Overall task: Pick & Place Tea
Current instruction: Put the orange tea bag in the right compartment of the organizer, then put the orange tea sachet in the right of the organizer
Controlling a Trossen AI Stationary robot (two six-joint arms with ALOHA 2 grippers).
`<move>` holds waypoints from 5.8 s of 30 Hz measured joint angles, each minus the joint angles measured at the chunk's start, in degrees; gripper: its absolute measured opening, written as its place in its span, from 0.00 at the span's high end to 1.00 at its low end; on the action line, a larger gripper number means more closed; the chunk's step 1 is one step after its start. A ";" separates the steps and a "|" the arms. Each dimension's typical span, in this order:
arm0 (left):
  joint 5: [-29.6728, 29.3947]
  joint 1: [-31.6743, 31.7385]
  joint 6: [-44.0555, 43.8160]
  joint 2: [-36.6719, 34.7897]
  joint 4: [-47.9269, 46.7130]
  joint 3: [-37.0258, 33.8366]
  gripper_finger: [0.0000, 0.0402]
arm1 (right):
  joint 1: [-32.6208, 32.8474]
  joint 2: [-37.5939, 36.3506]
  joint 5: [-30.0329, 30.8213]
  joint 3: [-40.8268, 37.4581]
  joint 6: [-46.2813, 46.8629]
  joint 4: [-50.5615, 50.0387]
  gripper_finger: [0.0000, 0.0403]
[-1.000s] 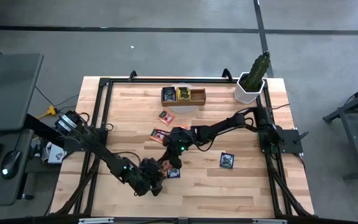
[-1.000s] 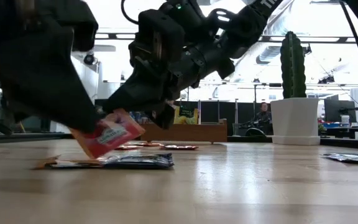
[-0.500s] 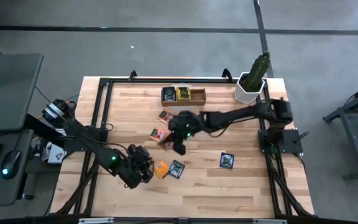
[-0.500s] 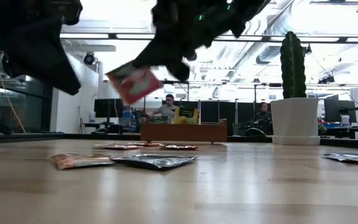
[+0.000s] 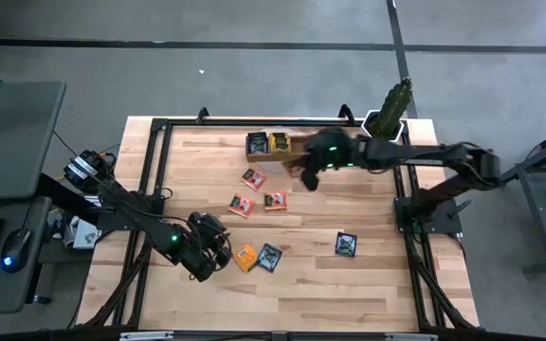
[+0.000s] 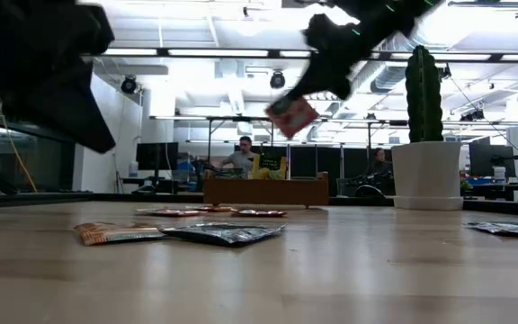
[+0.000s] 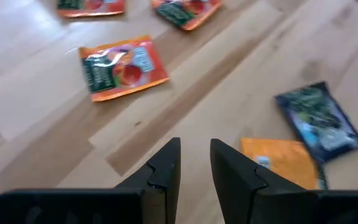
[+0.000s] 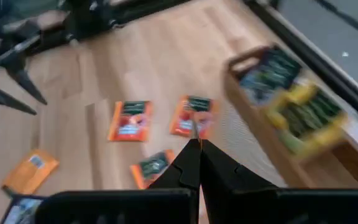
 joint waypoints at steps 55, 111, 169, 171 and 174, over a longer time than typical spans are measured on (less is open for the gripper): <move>24.03 15.90 34.00 -5.65 62.29 -23.26 0.78 | -16.67 14.24 9.91 -17.15 -2.20 43.42 1.00; 24.49 15.90 34.61 -5.63 62.34 -23.26 0.78 | -19.86 17.35 4.10 -17.15 5.36 46.63 0.60; 30.61 29.41 30.00 -4.95 62.25 -23.24 0.78 | 4.66 26.35 -3.38 -0.75 0.51 10.73 1.00; 30.63 29.41 29.89 -4.93 62.01 -23.24 0.78 | 4.18 26.33 -3.40 -0.74 0.50 10.55 1.00; 30.55 29.41 29.18 -4.91 61.79 -23.24 0.78 | 3.46 26.69 -3.40 -0.78 0.55 9.02 1.00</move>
